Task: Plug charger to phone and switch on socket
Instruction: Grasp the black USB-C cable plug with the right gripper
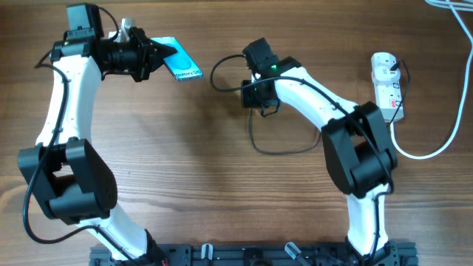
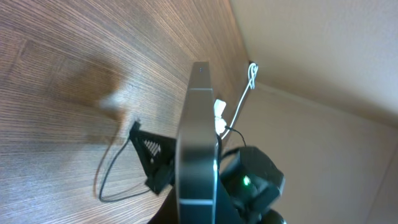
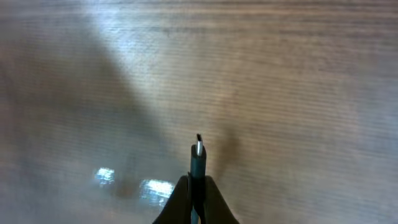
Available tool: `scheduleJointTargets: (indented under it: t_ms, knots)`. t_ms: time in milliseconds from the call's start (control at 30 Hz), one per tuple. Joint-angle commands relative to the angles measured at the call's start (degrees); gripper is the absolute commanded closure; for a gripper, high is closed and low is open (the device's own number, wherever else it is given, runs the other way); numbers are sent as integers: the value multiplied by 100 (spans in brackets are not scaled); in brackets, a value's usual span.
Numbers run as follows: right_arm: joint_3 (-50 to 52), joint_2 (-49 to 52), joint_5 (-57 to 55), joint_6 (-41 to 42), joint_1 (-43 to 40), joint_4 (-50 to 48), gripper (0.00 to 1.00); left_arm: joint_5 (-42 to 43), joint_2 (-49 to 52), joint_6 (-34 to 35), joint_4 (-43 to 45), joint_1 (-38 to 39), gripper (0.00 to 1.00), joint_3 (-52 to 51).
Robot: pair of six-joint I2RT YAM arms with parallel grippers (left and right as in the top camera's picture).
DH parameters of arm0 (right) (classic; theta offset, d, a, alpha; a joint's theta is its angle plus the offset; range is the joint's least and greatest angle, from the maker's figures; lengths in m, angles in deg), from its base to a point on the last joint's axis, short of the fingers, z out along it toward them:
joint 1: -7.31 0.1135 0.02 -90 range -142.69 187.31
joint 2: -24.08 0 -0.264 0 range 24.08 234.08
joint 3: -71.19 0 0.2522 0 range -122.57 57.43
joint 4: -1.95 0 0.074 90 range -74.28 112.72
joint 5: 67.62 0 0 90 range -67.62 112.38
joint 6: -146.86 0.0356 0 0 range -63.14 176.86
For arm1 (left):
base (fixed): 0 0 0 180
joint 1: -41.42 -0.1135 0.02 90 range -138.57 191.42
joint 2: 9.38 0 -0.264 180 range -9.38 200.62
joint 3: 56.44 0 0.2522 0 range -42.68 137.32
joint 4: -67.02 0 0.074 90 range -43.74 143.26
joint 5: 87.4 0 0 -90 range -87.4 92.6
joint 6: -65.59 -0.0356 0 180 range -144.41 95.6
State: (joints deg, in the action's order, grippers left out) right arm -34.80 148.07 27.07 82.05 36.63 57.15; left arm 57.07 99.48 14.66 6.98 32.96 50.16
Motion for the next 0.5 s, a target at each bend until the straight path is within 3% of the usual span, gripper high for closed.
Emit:
scheduleJointTargets:
  t_ms: [0, 367, 467]
  knots:
    - [-68, -79, -756, -120, 339, 201, 96, 96, -52, -136, 17, 11, 96, 48]
    - [-66, 365, -704, -114, 485, 203, 95, 96, -52, -284, -28, 11, 96, 48]
    - [-66, 389, -459, -120, 485, 227, 85, 98, -52, -284, -74, 11, 96, 48]
